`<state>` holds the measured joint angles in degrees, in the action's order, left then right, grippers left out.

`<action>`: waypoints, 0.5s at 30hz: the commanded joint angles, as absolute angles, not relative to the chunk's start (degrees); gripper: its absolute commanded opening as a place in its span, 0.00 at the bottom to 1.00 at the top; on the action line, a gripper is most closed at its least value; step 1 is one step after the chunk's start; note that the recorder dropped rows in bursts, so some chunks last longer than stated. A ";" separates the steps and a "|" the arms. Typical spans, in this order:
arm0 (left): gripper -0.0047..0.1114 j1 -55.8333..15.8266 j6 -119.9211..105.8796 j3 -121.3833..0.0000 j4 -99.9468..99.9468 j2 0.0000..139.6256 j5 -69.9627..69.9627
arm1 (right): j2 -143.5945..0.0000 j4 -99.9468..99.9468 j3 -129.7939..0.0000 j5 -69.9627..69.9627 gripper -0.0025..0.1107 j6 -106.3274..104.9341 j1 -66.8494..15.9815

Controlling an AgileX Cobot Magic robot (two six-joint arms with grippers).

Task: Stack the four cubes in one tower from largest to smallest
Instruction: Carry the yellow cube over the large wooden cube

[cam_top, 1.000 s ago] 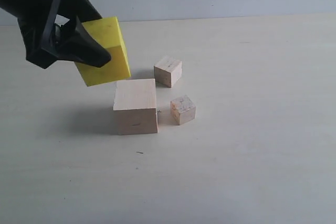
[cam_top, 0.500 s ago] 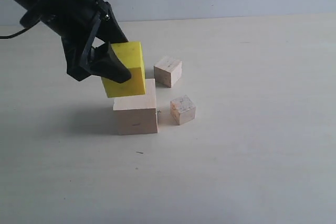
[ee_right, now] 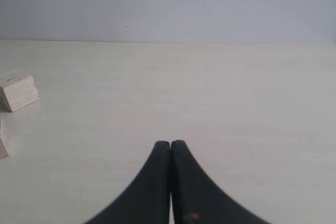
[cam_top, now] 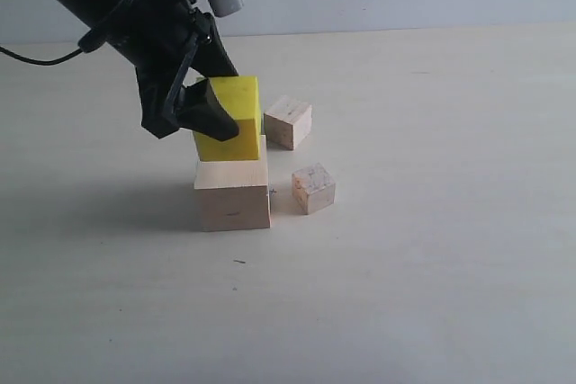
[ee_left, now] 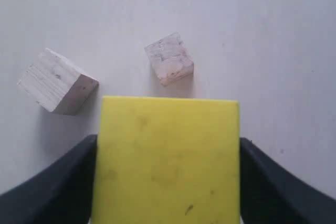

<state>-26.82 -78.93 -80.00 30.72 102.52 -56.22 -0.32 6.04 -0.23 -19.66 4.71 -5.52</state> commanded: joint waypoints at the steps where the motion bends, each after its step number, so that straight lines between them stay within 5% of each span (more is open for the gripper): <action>1: 0.04 -26.78 -78.68 -82.03 30.79 104.57 -55.79 | 0.00 6.17 0.00 -19.31 0.02 4.69 -5.52; 15: 0.04 -26.78 -74.43 -82.82 29.06 107.58 -55.21 | 0.00 6.17 0.00 -19.31 0.02 4.69 -5.52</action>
